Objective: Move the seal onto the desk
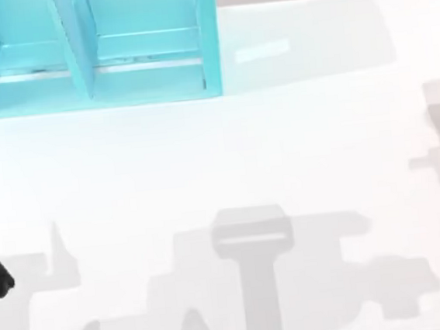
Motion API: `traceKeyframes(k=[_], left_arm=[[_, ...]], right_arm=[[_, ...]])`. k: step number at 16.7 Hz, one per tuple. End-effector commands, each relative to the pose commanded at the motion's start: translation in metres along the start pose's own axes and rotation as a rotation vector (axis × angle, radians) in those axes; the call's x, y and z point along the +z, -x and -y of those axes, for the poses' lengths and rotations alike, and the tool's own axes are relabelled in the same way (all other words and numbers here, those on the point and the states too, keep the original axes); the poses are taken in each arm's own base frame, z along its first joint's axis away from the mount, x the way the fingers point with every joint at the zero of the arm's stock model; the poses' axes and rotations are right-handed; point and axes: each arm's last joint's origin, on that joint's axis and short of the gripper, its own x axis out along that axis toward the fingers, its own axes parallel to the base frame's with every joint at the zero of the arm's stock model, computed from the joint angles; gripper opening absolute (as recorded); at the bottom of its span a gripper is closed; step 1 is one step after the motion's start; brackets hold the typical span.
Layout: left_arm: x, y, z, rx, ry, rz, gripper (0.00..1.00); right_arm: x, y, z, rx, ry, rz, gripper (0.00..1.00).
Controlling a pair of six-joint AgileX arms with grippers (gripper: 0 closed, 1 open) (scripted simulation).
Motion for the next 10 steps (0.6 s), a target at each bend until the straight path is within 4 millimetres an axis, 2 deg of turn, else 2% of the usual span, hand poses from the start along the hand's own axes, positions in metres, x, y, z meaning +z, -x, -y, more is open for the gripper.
traceKeyframes(k=[7,10], left_arm=[[0.000,0.000,0.000,0.000,0.000,0.000,1.00],[0.000,0.000,0.000,0.000,0.000,0.000,1.00]], right_arm=[[0.003,0.001,-0.007,0.002,-0.002,-0.007,0.00],[0.026,0.001,-0.036,0.004,0.003,0.013,0.00]])
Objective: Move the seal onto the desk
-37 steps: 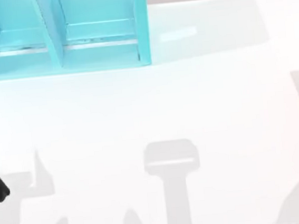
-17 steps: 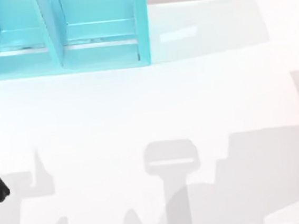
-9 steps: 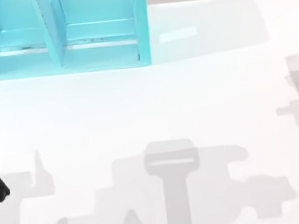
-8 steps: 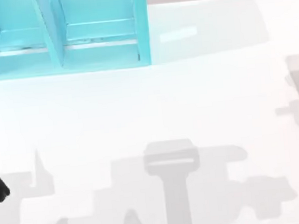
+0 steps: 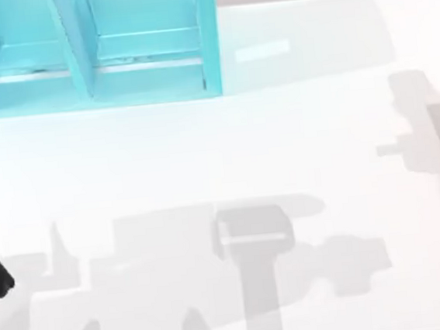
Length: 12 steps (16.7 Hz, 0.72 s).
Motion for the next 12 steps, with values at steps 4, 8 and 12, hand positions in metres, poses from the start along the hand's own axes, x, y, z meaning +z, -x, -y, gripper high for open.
traceKeyframes(k=[4,8,12], left_arm=[[0.000,0.000,0.000,0.000,0.000,0.000,1.00],[0.000,0.000,0.000,0.000,0.000,0.000,1.00],[0.000,0.000,0.000,0.000,0.000,0.000,1.00]], right_arm=[[0.046,-0.035,-0.070,-0.009,-0.004,-0.034,0.00],[0.061,-0.085,-0.161,-0.034,-0.005,-0.071,0.00],[0.057,-0.109,-0.227,-0.010,-0.005,-0.024,0.00]])
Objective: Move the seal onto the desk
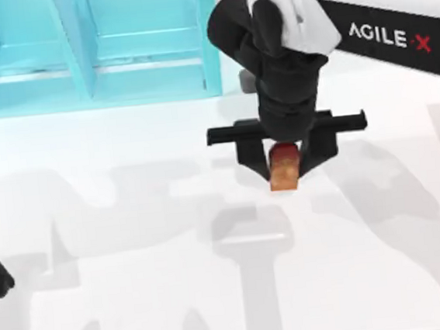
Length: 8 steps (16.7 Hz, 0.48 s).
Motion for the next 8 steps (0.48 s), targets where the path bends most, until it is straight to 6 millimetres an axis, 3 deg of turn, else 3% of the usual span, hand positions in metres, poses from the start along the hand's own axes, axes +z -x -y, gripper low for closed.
traceKeyframes(k=[6,8], left_arm=[[0.000,0.000,0.000,0.000,0.000,0.000,1.00],[0.000,0.000,0.000,0.000,0.000,0.000,1.00]], right_arm=[[0.000,-0.003,-0.004,0.005,-0.005,0.003,0.00],[0.000,-0.012,-0.005,0.005,-0.004,0.004,0.00]])
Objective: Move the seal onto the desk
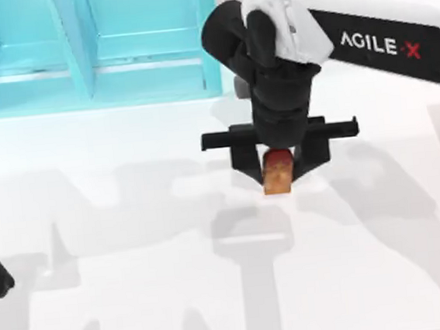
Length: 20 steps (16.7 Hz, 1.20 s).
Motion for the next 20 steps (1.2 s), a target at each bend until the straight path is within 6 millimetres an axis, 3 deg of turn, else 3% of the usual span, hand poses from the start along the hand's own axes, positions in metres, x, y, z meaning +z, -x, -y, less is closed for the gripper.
traceKeyframes(k=[5,9,20], left_arm=[[0.000,0.000,0.000,0.000,0.000,0.000,1.00],[0.000,0.000,0.000,0.000,0.000,0.000,1.00],[0.000,0.000,0.000,0.000,0.000,0.000,1.00]], right_arm=[[0.000,-0.033,-0.001,0.000,0.003,0.003,0.00],[-0.001,-0.034,-0.001,0.000,0.003,0.003,0.00],[-0.001,-0.034,-0.001,0.000,0.003,0.003,0.83]])
